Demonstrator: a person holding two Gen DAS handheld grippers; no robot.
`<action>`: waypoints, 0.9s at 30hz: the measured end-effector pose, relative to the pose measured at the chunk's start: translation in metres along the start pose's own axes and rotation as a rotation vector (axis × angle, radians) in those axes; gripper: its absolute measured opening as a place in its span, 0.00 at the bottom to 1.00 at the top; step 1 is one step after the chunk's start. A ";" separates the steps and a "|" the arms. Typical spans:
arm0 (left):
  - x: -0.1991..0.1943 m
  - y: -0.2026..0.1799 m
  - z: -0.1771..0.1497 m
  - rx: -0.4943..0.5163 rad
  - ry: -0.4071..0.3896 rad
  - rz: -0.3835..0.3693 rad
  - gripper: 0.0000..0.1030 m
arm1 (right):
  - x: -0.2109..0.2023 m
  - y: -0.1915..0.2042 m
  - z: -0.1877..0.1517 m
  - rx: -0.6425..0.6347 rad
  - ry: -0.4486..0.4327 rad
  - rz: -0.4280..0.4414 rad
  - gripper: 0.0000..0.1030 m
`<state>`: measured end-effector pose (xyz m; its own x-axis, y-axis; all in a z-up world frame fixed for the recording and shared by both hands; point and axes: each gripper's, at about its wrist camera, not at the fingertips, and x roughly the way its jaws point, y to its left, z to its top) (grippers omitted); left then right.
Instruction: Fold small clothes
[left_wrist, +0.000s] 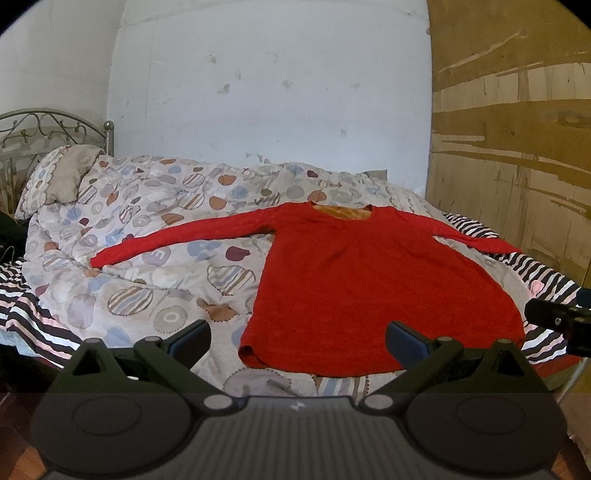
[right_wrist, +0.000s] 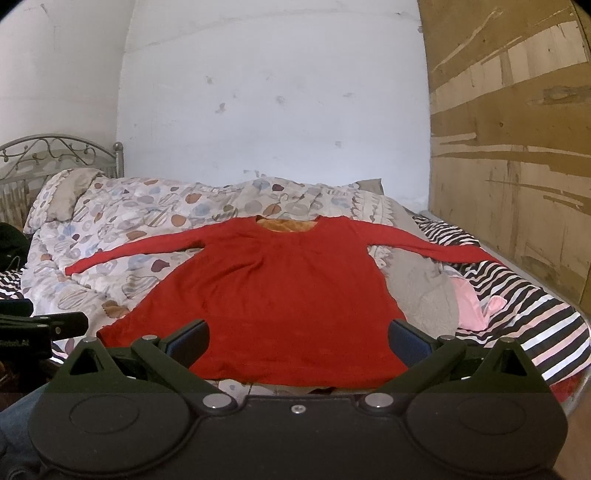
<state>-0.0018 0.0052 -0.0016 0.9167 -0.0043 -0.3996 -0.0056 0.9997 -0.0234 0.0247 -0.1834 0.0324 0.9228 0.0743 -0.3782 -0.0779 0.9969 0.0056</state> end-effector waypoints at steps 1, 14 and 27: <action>-0.001 0.000 0.000 -0.001 -0.002 0.002 1.00 | 0.000 -0.001 0.000 0.002 0.000 -0.001 1.00; -0.001 0.000 0.000 -0.004 -0.007 0.006 1.00 | 0.000 -0.001 -0.001 0.003 0.002 -0.001 1.00; 0.000 0.000 0.000 -0.009 -0.005 0.010 1.00 | -0.001 -0.002 -0.002 0.006 -0.003 0.004 1.00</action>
<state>-0.0019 0.0047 -0.0013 0.9186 0.0055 -0.3952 -0.0181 0.9994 -0.0282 0.0236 -0.1854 0.0313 0.9235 0.0785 -0.3755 -0.0794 0.9968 0.0132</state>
